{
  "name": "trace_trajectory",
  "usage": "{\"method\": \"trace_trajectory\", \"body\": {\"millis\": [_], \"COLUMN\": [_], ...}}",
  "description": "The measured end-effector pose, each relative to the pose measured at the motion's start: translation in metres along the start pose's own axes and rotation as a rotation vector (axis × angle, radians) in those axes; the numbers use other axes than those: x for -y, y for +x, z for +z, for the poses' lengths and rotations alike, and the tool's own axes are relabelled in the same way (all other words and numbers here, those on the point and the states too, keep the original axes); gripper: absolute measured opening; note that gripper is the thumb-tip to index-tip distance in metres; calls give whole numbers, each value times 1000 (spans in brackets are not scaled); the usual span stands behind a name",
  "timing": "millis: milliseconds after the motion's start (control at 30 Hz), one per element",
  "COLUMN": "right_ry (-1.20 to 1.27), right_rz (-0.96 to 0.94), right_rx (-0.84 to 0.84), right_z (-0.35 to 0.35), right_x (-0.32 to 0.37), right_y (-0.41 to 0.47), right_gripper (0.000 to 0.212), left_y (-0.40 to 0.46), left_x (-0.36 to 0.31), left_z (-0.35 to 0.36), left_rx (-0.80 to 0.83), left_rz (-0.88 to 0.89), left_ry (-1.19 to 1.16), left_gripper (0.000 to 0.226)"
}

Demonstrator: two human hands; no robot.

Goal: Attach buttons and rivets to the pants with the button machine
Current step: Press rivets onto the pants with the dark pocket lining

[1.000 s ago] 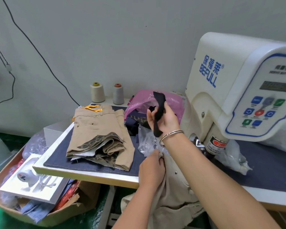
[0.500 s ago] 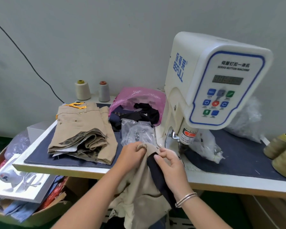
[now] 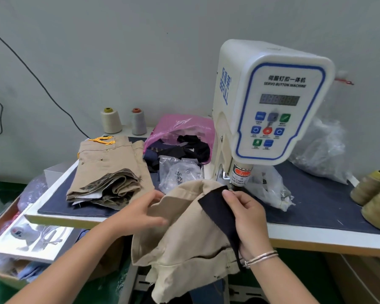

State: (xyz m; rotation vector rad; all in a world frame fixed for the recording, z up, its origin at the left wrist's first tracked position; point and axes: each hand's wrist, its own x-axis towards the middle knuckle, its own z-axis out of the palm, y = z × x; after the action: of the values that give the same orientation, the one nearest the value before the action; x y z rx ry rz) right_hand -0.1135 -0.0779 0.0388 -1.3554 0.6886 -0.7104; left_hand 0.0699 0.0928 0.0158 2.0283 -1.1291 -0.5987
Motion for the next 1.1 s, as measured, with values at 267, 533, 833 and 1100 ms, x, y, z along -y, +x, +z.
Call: {"method": "trace_trajectory", "body": {"millis": [267, 533, 833, 1100], "right_ry": [140, 151, 74, 42], "right_rz": [59, 50, 55, 71], "right_rx": [-90, -38, -23, -124], "right_z": [-13, -20, -26, -23], "right_x": [-5, -5, -5, -22], "right_y": [-2, -6, -1, -2], "right_gripper": [21, 24, 16, 18], "left_y": [-19, 11, 22, 18], "left_x": [-18, -50, -62, -63], "left_z": [43, 73, 59, 50], "left_rx": [-448, -76, 129, 148], "left_rz": [21, -297, -525, -391], "left_ry": [363, -386, -1030, -1109], "left_gripper": [43, 75, 39, 52]}}
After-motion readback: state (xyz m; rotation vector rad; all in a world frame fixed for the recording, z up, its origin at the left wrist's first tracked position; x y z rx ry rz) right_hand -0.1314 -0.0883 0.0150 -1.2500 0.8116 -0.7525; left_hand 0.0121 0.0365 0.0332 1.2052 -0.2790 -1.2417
